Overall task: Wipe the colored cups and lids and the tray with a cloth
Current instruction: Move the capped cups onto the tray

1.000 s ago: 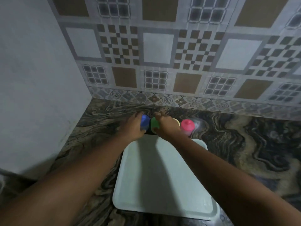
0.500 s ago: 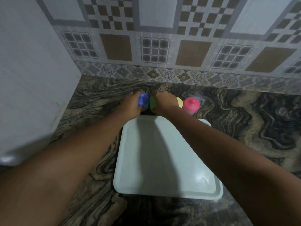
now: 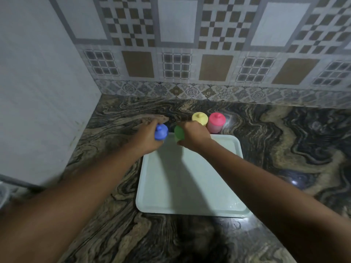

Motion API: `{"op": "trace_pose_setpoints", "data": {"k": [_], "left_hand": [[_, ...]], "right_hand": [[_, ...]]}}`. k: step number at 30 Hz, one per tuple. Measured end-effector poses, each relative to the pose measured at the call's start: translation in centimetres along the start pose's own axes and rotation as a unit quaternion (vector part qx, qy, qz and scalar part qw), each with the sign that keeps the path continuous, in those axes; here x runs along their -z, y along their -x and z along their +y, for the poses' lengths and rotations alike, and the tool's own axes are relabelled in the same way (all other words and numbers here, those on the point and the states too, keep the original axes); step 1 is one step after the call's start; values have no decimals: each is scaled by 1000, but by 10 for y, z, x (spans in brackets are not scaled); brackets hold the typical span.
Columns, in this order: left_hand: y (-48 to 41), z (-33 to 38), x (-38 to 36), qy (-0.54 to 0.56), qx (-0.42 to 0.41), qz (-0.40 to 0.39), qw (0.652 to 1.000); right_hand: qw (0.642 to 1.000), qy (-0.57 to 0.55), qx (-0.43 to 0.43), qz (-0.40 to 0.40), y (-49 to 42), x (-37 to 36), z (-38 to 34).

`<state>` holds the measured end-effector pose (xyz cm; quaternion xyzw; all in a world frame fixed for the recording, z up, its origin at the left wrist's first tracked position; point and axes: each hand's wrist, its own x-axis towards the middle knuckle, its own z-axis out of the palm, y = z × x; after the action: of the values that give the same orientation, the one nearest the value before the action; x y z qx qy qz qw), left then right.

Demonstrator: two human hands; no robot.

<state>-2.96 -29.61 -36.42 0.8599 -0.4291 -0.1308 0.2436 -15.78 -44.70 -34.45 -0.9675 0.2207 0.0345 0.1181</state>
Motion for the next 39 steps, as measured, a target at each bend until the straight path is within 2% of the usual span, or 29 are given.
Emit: {"op": "trace_pose_setpoints", "data": {"k": [15, 23, 29, 34, 39], "left_hand": [[2, -10, -6, -3, 55, -14, 998], [13, 0, -4, -34, 82, -37, 995], [13, 6, 16, -43, 95, -17, 994], [-3, 36, 25, -64, 59, 22, 996], [-28, 86, 5, -81, 22, 11, 996]], "right_hand": [[994, -104, 9, 26, -4, -41, -20], [997, -81, 4, 19, -3, -42, -23], [997, -64, -6, 36, 11, -28, -4], [995, -43, -40, 74, 27, -8, 24], [988, -73, -90, 101, 34, 10, 58]]}}
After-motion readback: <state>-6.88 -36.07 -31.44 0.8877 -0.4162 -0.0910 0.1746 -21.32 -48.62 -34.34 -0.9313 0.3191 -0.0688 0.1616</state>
